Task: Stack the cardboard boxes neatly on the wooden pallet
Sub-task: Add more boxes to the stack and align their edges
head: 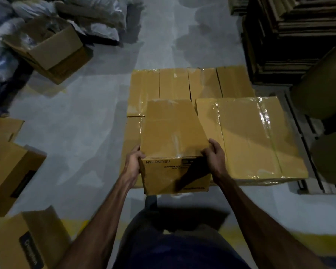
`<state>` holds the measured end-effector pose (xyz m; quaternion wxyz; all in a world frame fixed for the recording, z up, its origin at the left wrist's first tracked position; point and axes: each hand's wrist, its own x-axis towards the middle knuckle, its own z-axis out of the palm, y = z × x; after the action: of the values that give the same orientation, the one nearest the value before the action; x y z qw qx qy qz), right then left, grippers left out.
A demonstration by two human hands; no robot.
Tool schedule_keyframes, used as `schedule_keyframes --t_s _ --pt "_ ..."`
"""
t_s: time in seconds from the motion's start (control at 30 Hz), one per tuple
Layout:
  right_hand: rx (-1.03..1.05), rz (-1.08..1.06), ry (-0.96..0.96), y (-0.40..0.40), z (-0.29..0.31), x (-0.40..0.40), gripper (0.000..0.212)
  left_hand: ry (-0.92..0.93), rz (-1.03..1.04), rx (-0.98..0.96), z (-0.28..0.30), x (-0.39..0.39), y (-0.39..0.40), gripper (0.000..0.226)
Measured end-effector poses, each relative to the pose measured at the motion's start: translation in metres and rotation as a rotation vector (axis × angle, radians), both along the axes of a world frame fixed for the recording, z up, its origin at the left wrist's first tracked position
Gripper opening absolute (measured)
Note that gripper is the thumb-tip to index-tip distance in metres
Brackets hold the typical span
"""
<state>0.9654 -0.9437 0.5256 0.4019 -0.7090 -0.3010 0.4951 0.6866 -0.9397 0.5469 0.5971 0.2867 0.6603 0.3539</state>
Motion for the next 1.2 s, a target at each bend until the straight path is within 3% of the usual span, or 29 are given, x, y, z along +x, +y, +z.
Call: schedule_keyframes --t_s 0.33,0.63,0.73,0.83,0.93,1.0,1.1,1.2 --pt "-0.109 -0.059 -0.029 0.038 -0.058 -0.027 0.067 0.039 -0.09 -0.102 -0.073 -0.033 0.076 0.085" --pt "-0.268 0.041 -0.093 0.04 -0.157 -0.011 0.081 0.034 -0.054 -0.251 -0.173 -0.018 0.074 0.078" --pt "-0.327 0.1 -0.085 0.025 -0.202 -0.003 0.088 0.038 -0.041 -0.32 -0.202 -0.009 0.056 0.063" --pt "-0.363 0.154 -0.006 0.015 -0.208 -0.006 0.088 0.033 -0.024 -0.332 -0.228 0.002 0.037 0.048" --pt "-0.369 0.345 -0.007 0.014 -0.206 -0.017 0.092 0.041 -0.062 -0.312 -0.247 0.011 0.028 0.051" --pt "-0.332 0.45 -0.159 0.01 -0.206 -0.025 0.082 0.044 -0.019 -0.297 -0.251 0.015 0.024 0.058" --pt "-0.265 0.504 -0.284 -0.003 -0.202 -0.026 0.037 0.052 -0.032 -0.209 -0.261 0.013 0.017 0.07" --pt "-0.213 0.509 -0.333 -0.018 -0.203 -0.017 0.019 0.127 -0.11 -0.182 -0.269 0.008 0.006 0.065"
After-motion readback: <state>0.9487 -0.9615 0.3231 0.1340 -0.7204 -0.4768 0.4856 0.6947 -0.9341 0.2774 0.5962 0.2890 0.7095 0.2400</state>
